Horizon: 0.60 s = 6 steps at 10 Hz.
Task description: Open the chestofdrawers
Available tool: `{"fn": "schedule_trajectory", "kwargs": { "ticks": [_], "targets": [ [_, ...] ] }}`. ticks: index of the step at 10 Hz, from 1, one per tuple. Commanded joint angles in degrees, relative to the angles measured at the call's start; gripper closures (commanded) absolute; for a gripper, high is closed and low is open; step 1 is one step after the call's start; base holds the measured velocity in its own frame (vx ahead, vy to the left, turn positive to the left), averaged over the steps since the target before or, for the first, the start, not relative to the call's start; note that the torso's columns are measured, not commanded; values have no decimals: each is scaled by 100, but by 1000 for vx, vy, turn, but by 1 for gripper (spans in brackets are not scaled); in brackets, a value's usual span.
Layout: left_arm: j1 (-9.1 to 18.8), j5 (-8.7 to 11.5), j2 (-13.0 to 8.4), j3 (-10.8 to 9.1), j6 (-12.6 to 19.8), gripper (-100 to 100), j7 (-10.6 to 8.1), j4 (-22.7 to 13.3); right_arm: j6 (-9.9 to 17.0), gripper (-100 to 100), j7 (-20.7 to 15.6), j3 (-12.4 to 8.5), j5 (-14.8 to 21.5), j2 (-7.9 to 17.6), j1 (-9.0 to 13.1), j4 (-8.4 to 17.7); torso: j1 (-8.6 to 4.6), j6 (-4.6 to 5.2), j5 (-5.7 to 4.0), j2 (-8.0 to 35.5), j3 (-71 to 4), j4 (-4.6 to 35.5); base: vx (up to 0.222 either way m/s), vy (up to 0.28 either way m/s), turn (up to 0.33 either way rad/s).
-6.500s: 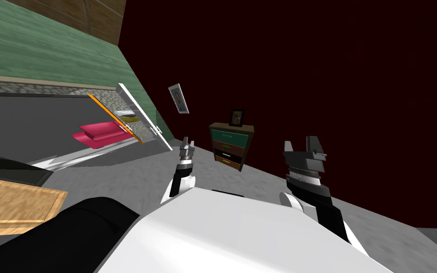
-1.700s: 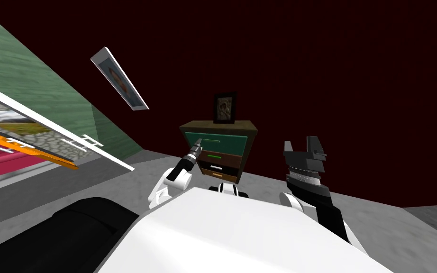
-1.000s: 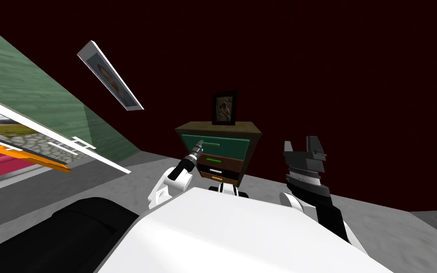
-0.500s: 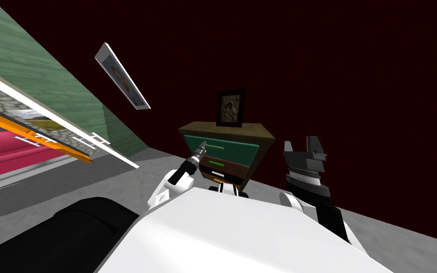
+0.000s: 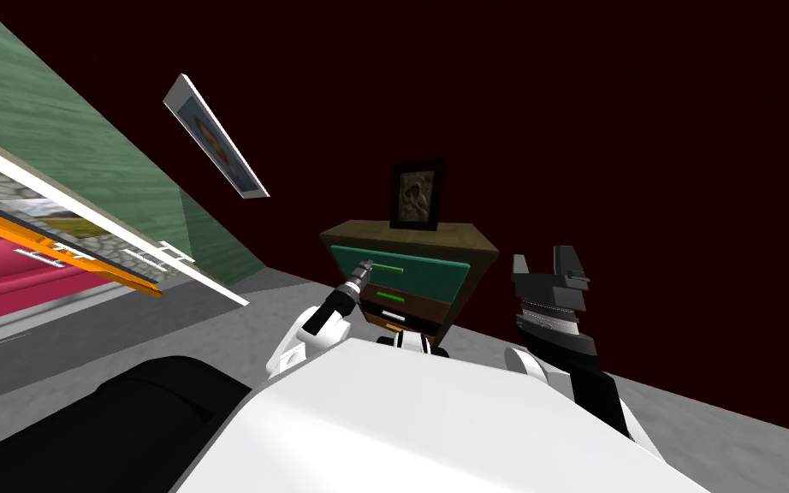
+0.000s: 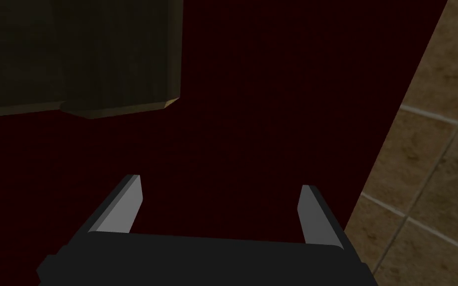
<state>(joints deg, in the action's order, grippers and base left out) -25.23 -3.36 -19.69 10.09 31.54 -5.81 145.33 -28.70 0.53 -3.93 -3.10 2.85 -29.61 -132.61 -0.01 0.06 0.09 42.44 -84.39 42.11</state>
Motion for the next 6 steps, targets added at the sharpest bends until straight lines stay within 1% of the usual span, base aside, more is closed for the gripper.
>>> {"fn": "schedule_trajectory", "kwargs": {
  "ticks": [1, 2, 3, 4, 5, 6],
  "targets": [
    [104, 118, -44, -350, 56, 100, -114, -221, 0, 0, 0, 0, 0, 0, 1, 0, -13, 6, -4, -12, -9, -2, -139, -36, -171],
    [131, 148, -54, -450, 56, 100, -145, -268, 0, 0, 0, 0, 0, 0, 0, 0, -20, 9, -7, -25, -18, -5, -127, -15, -117],
    [186, 209, -75, -649, 55, 100, -208, -362, 0, 0, 0, 0, 0, 0, 0, 0, -13, 8, -4, -42, -28, -10, -121, -23, -233],
    [157, 193, -84, -578, -7, 100, -181, -320, 0, 0, 0, 0, 0, 0, 0, 0, -10, 9, -7, -46, -34, -2, -54, -4, -40],
    [42, 214, -145, -585, 114, 100, -227, -181, 0, 0, 0, -1, 0, 0, -2, 0, -11, 3, -10, -51, -38, 2, -110, 32, 60],
    [2, 218, -164, -577, 148, 100, -237, -132, 0, 0, 0, -1, 0, 0, -1, 0, 5, -6, -4, -18, -19, 5, -166, 27, 32]
  ]
}}
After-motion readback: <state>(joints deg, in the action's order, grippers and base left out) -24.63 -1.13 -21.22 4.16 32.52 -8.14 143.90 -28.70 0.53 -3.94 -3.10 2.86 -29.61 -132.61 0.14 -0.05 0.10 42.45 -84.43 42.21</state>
